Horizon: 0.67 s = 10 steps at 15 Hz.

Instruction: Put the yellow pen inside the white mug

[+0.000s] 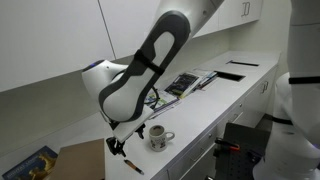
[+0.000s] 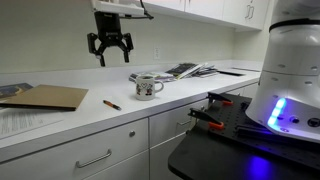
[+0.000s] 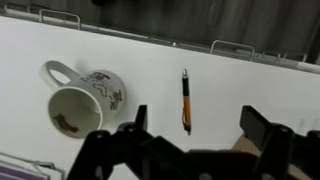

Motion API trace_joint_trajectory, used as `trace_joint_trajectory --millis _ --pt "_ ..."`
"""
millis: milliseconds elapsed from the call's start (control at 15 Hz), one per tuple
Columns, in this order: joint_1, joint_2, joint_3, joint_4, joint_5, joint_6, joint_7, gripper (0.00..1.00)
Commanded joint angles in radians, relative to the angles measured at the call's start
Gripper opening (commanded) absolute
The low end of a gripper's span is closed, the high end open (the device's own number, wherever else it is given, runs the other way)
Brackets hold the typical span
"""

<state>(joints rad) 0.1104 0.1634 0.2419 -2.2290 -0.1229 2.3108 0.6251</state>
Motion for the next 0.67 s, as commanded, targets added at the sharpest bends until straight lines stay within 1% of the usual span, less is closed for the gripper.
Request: trace_joint_trajectory --millis 0,267,600 --pt "0.05 0.103 -0.075 0.066 -0.01 0.0 -0.021 1.0" --pt "0.083 0.217 -0.136 0.127 -0.008 0.016 -0.03 1.0" --pt "0.121 0.354 -0.187 0.227 0.003 0.05 -0.039 1.0"
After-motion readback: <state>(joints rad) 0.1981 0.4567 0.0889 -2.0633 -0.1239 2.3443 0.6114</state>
